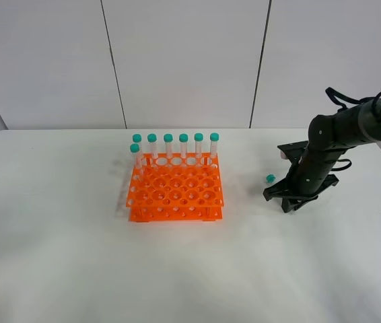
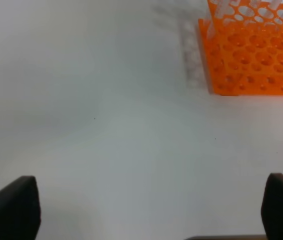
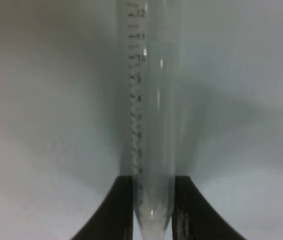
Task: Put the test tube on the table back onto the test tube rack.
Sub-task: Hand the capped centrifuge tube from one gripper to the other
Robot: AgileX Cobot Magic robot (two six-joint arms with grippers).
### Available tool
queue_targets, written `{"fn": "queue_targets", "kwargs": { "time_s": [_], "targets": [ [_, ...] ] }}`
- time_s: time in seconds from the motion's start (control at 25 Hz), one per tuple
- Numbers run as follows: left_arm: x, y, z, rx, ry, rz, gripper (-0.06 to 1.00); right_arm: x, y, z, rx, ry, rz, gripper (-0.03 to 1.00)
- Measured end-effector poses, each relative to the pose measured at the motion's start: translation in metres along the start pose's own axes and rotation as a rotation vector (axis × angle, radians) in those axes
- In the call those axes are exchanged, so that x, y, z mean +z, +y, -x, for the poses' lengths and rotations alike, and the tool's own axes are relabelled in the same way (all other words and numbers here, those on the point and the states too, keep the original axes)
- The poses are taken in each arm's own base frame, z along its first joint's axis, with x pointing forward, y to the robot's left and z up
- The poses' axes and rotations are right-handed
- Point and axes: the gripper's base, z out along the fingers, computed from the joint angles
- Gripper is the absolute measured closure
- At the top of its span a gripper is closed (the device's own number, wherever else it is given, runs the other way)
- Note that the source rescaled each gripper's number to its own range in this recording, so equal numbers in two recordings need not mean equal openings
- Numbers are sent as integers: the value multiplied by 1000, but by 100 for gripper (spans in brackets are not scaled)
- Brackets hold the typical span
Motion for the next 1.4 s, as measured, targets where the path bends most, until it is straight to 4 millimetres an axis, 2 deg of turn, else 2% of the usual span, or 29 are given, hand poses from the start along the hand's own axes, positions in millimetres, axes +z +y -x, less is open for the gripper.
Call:
{"fn": "queue_targets", "kwargs": {
  "time_s": [0.08,0.2,0.4,0.6,0.72,0.88,1.0,1.08,1.28,1.4],
  "targets": [
    [0,0,0,0,0,0,-6,-12,0,3,-7,-37,-4,96],
    [0,0,0,0,0,0,-6,-43,-1,9,-9,-144,-16,96],
    [0,0,0,0,0,0,-6,-108,-2,14,-47,-364,-49,96],
    [0,0,0,0,0,0,-6,-178,1,9,-75,-608,-83,96],
    [0,0,0,0,0,0,-6,-213,10,5,-112,-762,-95,96],
    [0,0,0,0,0,0,-6,-244,42,-3,-187,-962,-62,96],
    [0,0,0,0,0,0,-6,-254,74,-13,-257,-1071,-1,96],
    [0,0,0,0,0,0,-6,-252,98,-20,-305,-1118,55,96],
    [0,0,0,0,0,0,-6,-236,145,-40,-379,-1247,179,96],
    [0,0,0,0,0,0,-6,-220,157,-55,-390,-1295,222,96]
  ]
}}
